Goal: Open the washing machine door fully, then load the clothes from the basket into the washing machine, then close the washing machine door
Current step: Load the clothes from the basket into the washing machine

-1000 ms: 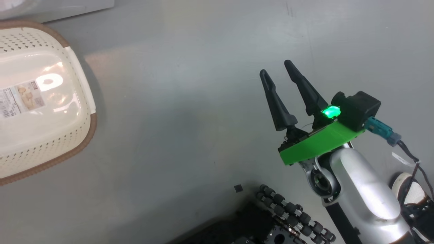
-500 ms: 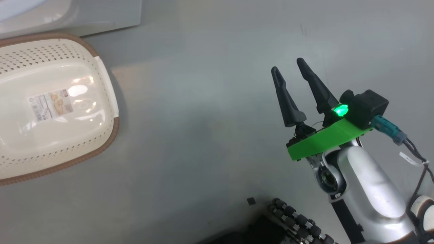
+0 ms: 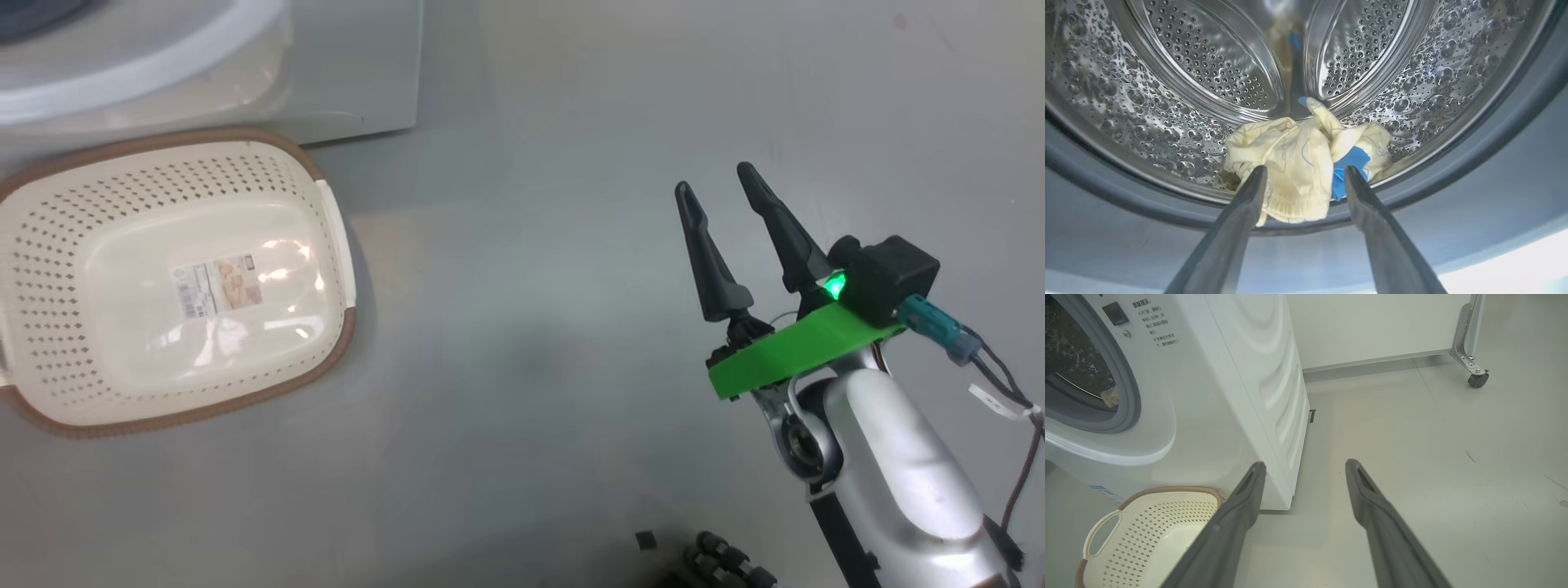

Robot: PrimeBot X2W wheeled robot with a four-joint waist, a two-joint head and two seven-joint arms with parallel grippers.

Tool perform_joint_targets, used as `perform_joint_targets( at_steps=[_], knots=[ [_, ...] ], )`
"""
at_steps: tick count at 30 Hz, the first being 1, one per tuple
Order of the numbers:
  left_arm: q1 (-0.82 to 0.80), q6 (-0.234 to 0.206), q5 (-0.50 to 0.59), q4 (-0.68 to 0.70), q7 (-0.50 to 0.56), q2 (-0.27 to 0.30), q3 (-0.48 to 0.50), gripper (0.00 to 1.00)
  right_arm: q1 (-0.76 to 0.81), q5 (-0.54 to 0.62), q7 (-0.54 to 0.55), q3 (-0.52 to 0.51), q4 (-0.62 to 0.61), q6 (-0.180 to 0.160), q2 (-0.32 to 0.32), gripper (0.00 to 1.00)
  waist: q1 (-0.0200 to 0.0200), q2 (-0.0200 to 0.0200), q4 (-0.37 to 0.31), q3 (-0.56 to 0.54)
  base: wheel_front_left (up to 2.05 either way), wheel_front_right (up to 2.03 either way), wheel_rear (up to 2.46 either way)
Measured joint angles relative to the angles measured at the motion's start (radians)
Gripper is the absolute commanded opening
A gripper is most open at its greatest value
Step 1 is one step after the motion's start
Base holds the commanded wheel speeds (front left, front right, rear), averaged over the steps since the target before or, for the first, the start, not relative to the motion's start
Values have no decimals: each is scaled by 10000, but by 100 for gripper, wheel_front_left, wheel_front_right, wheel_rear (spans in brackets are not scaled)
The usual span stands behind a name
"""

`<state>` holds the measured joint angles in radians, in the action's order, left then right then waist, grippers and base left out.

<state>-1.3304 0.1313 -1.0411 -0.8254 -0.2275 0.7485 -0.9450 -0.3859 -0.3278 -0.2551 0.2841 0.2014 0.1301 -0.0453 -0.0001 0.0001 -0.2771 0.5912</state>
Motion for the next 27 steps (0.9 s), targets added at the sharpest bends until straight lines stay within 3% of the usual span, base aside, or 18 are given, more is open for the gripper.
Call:
perform_joint_targets(
  at_steps=[7, 15, 19, 27],
  knots=[
    [2096, -117, -203, 1104, -201, -79, 167, 100, 431, 332, 2, -339, 222, 0, -4, 100, 0, 0, 432, -922, 0, 0, 0],
    [5398, -1089, 771, 3622, -232, -522, 2278, 100, 1039, 581, 2, -579, 414, 0, -4, 100, 0, 0, 871, -2128, 0, 0, 0],
    [7512, -1578, 1202, 4606, -232, -1041, 3503, 100, 1386, 654, 2, -673, 483, 0, -4, 100, -1, 0, 1045, -2781, 0, 0, 0],
    [10266, -1942, 2502, 5983, -232, -2196, 5440, 100, 1932, 834, 2, -792, 700, 0, -4, 100, 0, 0, 1327, -3933, 0, 0, 0]
  ],
)
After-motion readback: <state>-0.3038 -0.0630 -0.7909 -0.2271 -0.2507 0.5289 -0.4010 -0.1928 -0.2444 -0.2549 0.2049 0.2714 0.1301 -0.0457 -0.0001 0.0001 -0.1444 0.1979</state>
